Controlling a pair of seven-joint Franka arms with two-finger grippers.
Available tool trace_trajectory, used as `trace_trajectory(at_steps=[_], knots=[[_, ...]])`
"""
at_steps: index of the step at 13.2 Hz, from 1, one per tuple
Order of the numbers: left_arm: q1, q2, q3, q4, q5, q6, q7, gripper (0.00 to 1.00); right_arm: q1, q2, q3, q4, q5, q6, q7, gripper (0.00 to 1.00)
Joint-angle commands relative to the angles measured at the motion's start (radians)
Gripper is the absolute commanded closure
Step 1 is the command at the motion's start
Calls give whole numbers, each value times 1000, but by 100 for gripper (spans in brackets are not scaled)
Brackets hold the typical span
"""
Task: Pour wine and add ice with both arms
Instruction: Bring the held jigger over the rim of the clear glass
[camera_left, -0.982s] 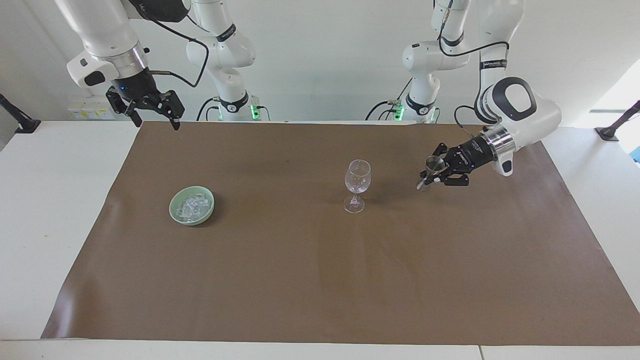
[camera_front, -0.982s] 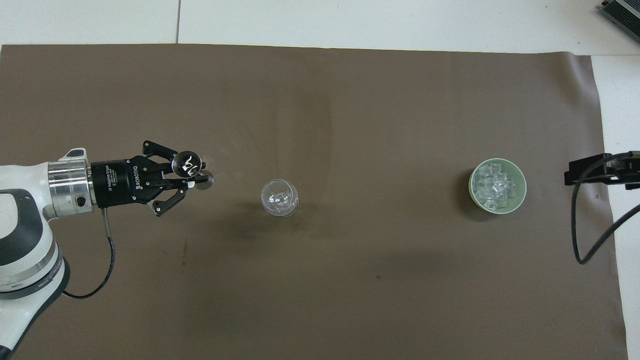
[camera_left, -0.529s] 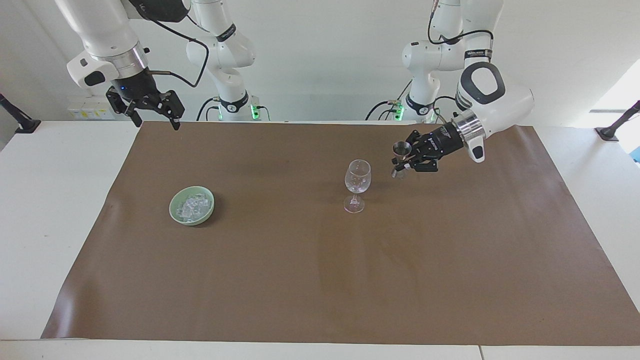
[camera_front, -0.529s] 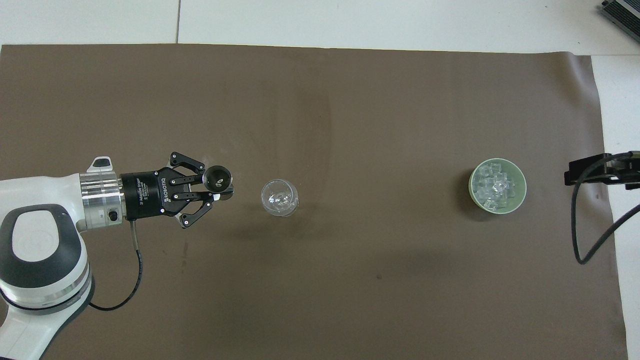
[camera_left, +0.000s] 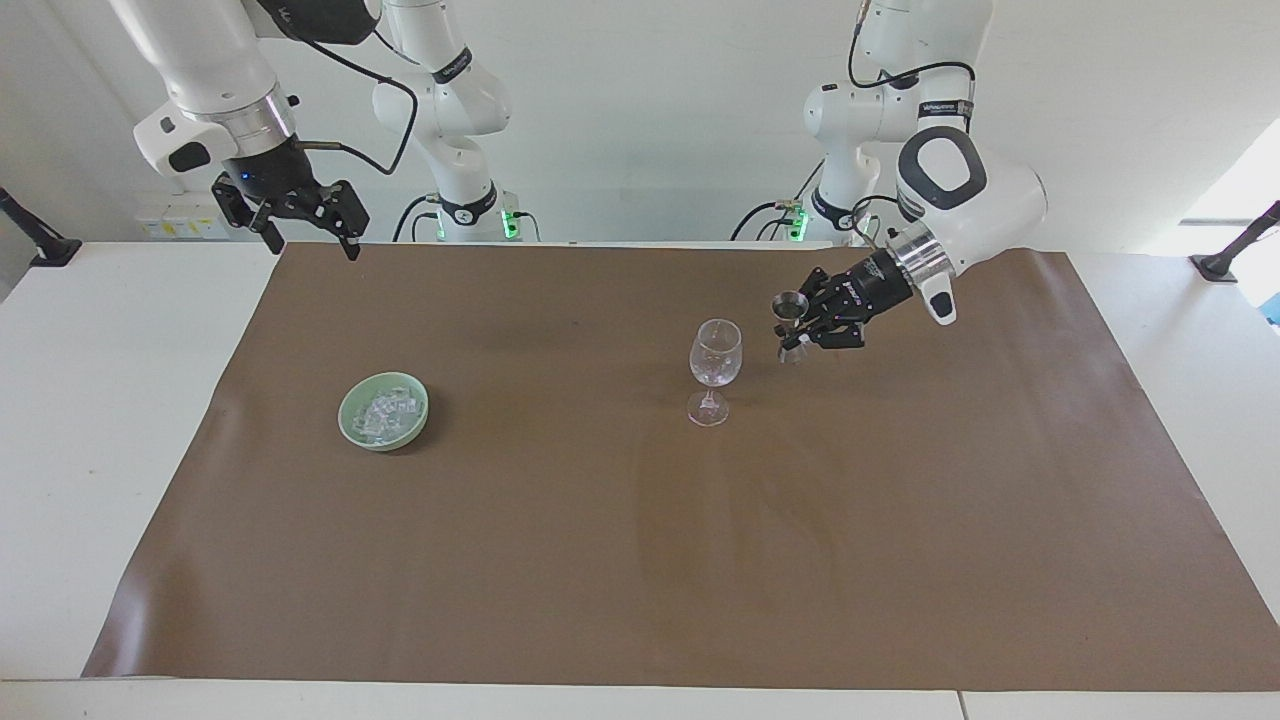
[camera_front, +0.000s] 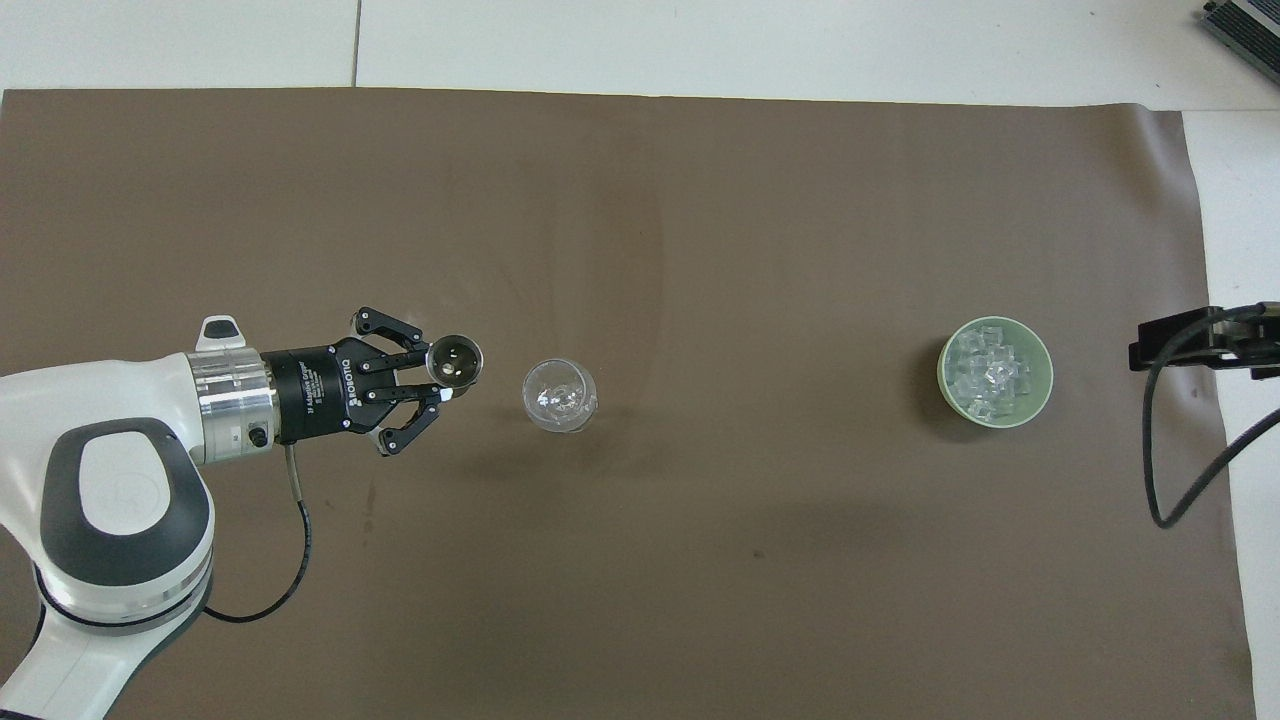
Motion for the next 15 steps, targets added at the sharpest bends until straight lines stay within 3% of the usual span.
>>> trace_trajectory(at_steps=[1, 15], knots=[[-23, -26, -9, -21, 24, 64, -26, 100, -2, -6, 3, -4, 11, -10, 14, 0], [-98, -14, -46, -6, 61, 280, -17, 100, -2, -8, 3, -4, 11, -10, 14, 0]])
